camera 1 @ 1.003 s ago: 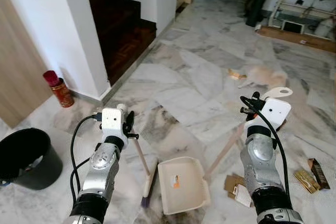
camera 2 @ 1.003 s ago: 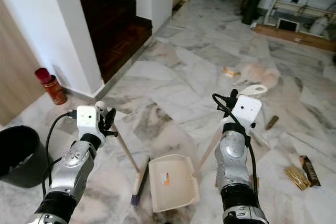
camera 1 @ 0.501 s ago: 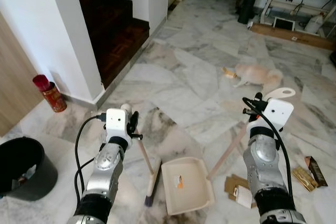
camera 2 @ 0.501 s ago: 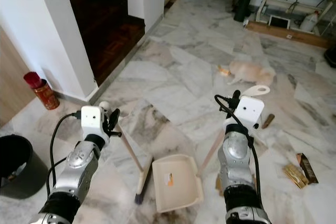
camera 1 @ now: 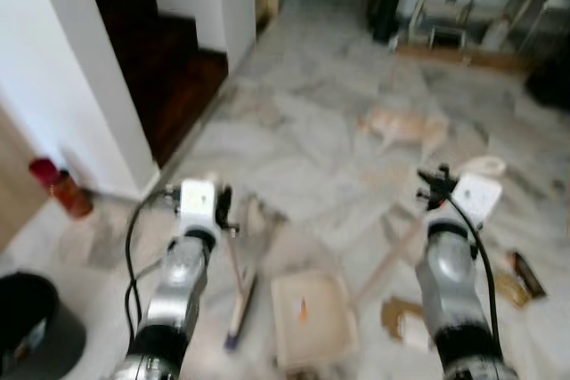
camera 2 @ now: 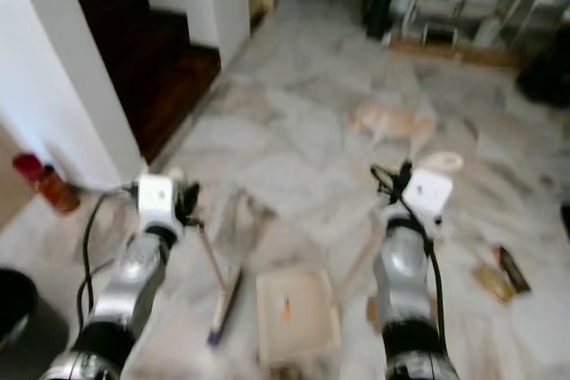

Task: Sweep floor

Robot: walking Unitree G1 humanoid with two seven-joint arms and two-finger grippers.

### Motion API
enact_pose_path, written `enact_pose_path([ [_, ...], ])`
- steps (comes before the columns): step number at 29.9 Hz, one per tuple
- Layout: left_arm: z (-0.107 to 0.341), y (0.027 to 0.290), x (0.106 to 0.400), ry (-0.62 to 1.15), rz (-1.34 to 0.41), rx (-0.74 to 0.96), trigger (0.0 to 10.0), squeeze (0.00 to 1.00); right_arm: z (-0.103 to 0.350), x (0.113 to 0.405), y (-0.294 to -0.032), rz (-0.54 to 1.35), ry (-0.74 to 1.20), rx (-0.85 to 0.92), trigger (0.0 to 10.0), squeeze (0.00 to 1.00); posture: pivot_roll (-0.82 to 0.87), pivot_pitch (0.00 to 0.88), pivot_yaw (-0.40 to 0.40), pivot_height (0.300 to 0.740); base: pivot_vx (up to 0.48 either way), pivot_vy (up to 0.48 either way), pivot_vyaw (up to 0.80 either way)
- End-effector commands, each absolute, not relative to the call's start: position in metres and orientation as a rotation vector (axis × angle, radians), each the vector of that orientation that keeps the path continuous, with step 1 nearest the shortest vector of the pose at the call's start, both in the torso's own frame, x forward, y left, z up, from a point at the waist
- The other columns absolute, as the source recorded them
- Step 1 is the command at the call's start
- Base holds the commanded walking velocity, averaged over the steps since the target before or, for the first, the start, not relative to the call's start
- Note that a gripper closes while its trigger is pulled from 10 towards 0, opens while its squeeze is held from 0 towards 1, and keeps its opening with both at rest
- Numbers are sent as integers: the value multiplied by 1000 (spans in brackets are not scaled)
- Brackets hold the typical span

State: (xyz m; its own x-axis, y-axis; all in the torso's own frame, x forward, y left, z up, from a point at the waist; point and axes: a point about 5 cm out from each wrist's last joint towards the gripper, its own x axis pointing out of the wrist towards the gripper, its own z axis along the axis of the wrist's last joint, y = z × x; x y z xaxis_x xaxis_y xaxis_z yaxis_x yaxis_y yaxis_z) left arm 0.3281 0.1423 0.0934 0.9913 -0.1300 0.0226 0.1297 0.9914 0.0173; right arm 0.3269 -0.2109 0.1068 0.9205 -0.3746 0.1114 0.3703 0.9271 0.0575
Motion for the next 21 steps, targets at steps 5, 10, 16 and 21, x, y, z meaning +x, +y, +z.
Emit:
enact_pose_path([
  [5,99,141,332,-55,-120,34,10000,0,115,329,-204,-357,-180,43,10000,0,57,0,-17,740,0,-178,0],
  [10,100,139,335,-57,-112,26,10000,0,114,330,-206,-337,-171,29,10000,0,48,0,-17,740,0,-297,0],
  [16,101,137,339,-56,-121,22,10000,0,114,329,-214,-353,-178,11,10000,0,8,0,16,740,0,0,0],
  [21,103,131,345,-49,-161,30,10000,0,114,323,-223,-405,-187,5,10000,0,-40,0,59,740,0,0,0],
])
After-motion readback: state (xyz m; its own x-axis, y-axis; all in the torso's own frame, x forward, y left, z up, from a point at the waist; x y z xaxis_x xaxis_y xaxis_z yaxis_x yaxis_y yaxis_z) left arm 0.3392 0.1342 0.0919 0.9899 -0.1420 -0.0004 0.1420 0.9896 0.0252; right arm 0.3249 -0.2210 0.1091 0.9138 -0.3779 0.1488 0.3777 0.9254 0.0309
